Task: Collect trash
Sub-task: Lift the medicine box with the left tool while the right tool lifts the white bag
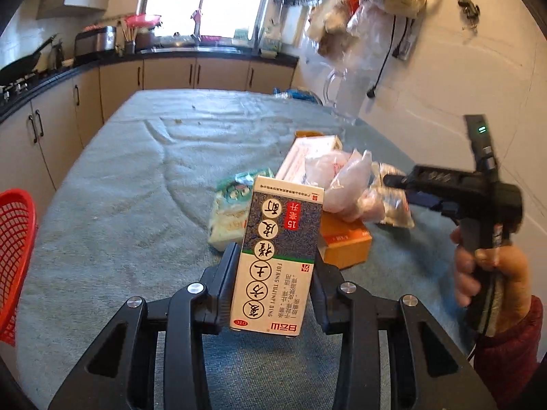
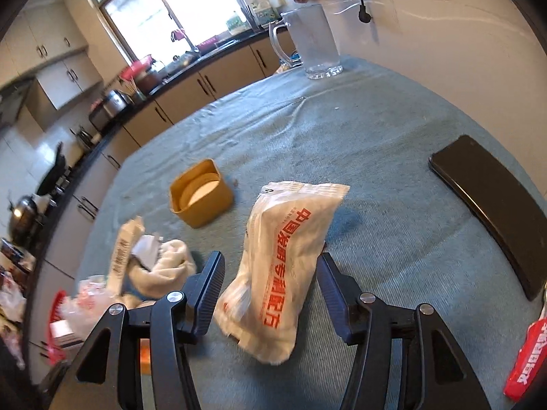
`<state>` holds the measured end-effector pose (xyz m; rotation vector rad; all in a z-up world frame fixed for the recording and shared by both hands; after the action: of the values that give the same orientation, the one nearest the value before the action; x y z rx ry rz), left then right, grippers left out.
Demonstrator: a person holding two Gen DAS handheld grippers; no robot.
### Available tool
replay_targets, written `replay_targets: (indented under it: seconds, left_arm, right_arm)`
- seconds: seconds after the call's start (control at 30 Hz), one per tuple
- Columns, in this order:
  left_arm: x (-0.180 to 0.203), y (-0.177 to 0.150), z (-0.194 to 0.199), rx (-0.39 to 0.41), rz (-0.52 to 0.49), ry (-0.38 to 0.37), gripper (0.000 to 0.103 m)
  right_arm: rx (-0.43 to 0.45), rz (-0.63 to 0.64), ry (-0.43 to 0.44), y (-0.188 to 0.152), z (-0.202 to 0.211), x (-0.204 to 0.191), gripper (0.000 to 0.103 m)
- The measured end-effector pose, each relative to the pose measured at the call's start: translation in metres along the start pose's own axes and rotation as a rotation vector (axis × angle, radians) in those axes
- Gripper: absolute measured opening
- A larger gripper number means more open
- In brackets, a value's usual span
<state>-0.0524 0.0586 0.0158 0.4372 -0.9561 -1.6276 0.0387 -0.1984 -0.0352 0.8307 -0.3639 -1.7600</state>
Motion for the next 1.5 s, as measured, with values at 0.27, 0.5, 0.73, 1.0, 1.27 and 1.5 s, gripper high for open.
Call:
replay_targets:
  seconds: [0.27, 0.5, 0.73, 1.0, 1.27, 1.5]
  left_arm:
    - [-0.003, 0.001, 0.013, 0.074, 0.020, -0.006, 0.037]
    - [-0.009, 0.002, 0.015, 0.090, 0.055, -0.010, 0.037]
    - [-0.014, 0.001, 0.015, 0.092, 0.068, -0.007, 0.037]
    - [-0.018, 0.001, 0.015, 0.096, 0.083, 0.002, 0.037]
    - [-0.020, -0.001, 0.016, 0.091, 0.092, 0.001, 0.037]
    - [-0.022, -0.003, 0.016, 0.088, 0.098, -0.006, 0.037]
  right_arm:
    - [-0.013, 0.039, -0.044, -0.003, -0.013, -0.001, 0.058]
    - [0.058, 0.053, 0.024, -0.005, -0.002, -0.004, 0.035]
    - [0.164, 0.044, 0.106, -0.002, 0.019, -0.009, 0.033]
    - [0.223, 0.102, 0.179, -0.006, 0.034, -0.030, 0.033]
    - [0.231, 0.132, 0.217, -0.010, 0.037, -0.039, 0.033]
    - [0.241, 0.154, 0.248, -0.011, 0.039, -0.042, 0.033]
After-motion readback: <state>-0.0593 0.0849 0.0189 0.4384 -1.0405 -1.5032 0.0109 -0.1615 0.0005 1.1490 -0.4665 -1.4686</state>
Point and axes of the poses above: each gripper's, at about its wrist camera, not at the fingertips, and z roughly against the way its jaws point, x to its right, y to its top, the point moved 3 cm from there along -z, roughly the way its jaws point, and after that the axes turned 1 degree about x, right-handed, at the moved point
